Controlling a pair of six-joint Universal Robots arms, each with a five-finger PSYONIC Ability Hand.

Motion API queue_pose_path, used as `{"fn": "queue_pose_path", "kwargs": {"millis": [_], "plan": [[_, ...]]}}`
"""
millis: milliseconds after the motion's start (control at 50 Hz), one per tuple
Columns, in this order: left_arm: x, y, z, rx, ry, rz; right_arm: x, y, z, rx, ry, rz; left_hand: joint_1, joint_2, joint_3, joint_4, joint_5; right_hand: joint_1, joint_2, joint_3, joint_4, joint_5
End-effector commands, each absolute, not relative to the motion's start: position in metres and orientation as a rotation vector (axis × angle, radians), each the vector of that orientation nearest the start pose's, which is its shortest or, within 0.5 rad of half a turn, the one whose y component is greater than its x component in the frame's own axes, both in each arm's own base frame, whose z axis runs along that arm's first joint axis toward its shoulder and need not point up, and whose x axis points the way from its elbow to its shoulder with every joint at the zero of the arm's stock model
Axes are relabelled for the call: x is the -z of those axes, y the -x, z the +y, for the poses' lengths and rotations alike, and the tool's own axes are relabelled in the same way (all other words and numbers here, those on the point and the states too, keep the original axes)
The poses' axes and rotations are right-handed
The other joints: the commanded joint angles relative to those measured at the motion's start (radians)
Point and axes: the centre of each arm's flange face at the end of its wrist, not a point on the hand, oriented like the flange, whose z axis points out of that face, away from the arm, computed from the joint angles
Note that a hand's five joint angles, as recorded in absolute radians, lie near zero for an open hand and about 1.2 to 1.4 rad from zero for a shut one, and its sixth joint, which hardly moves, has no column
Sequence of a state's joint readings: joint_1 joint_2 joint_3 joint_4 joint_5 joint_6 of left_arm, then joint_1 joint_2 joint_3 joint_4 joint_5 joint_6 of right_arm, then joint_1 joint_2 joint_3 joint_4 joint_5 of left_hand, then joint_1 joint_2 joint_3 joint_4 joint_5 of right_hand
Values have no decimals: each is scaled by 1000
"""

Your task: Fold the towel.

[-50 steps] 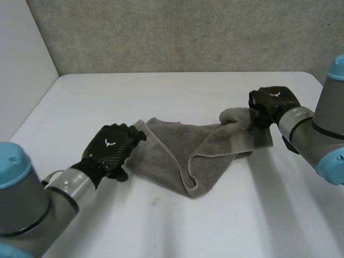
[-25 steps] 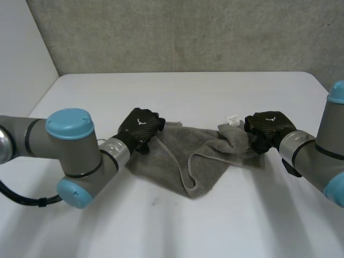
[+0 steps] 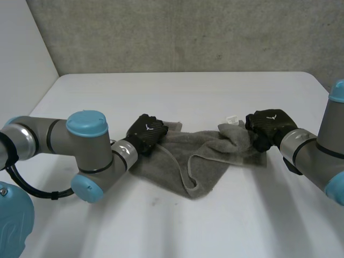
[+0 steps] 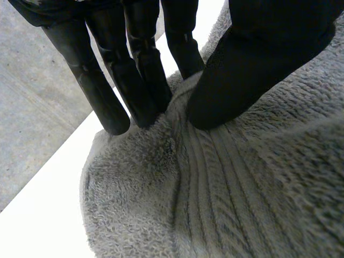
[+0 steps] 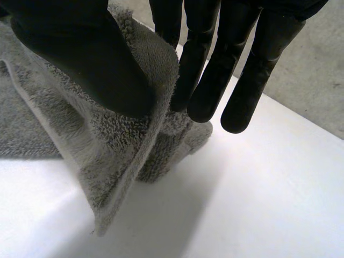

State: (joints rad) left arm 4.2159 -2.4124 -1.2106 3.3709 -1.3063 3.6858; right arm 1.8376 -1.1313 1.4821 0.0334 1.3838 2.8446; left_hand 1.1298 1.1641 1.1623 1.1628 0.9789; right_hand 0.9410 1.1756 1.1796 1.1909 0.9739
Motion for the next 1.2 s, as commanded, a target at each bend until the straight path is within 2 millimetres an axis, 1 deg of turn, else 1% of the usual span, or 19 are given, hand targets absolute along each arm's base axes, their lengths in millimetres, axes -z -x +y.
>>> {"fn": "queue_pose_path", "kwargs": {"millis": [20,200,300,420,500,560,680,800,880,960,1000,1020,1040,1060,1100,1120,1140,1160,1200], "plan": [[-138,341,-305,2087,-1505,2086,-208,-231,-316,1778,828,2313,266,232,234,233,243,455,221,217,205,248],[-176,330,-292,2153,-1464,2040,-238,-219,-315,1871,870,2306,266,232,234,233,243,455,221,217,205,248],[-216,313,-272,2226,-1413,1968,-259,-213,-297,1844,1028,2351,266,232,234,233,243,455,221,217,205,248],[-261,281,-255,2295,-1287,1881,-281,-200,-277,1817,1263,2419,266,232,234,233,243,455,221,217,205,248],[-301,253,-234,2382,-1175,1752,-312,-175,-270,1938,1366,2492,266,232,234,233,243,455,221,217,205,248],[-313,233,-229,2388,-1093,1708,-326,-167,-266,2017,1395,2498,266,232,234,233,243,455,221,217,205,248],[-306,217,-222,2338,-1049,1753,-320,-161,-262,1962,1426,2543,266,232,234,233,243,455,221,217,205,248],[-267,215,-215,2217,-1103,1919,-269,-165,-255,1621,1524,2619,266,232,234,233,243,455,221,217,205,248],[-225,223,-235,2072,-1169,2079,-228,-175,-273,1400,1603,2643,266,232,234,233,243,455,221,217,205,248],[-227,237,-262,2114,-1172,2049,-233,-190,-296,1500,1578,2605,266,232,234,233,243,455,221,217,205,248],[-238,247,-277,2176,-1165,1999,-260,-209,-331,1784,1372,2535,266,232,234,233,243,455,221,217,205,248],[-253,258,-291,2252,-1161,1929,-261,-209,-331,1786,1371,2535,266,232,234,233,243,455,221,217,205,248],[-275,270,-305,2352,-1133,1836,-280,-215,-351,1965,1202,2469,266,232,234,233,243,455,221,217,205,248],[-276,270,-305,2353,-1133,1835,-281,-215,-351,1966,1200,2468,266,232,234,233,243,455,221,217,205,248],[-333,283,-333,2585,-984,1632,-325,-220,-381,2273,840,2258,266,232,234,233,243,455,221,217,205,248],[-333,284,-333,2586,-983,1631,-325,-220,-381,2275,838,2257,266,232,234,233,243,455,221,217,205,248],[-365,285,-344,2706,-870,1525,-349,-221,-389,2393,690,2122,266,232,234,233,243,455,221,217,205,248],[-365,285,-344,2708,-869,1524,-368,-221,-393,2475,564,1994,266,232,234,233,243,455,221,217,205,248],[-426,282,-352,2931,-616,1300,-384,-221,-393,2541,466,1879,266,232,234,233,243,455,221,217,205,248]]}}
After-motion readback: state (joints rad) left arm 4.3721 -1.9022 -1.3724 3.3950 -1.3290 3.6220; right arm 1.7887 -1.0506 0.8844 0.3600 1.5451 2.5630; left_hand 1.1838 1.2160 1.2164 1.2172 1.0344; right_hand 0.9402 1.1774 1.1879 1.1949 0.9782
